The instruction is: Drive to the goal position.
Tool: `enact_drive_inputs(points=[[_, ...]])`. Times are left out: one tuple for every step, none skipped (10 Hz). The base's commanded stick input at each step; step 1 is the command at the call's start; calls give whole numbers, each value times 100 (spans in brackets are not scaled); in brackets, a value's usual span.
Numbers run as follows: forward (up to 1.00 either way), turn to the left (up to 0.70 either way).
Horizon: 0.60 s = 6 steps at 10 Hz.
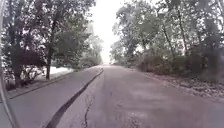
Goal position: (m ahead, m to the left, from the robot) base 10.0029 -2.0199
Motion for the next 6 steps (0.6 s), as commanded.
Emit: enact_drive_inputs(points=[[70,0],[70,0],[70,0],[70,0],[70,0],[70,0]])
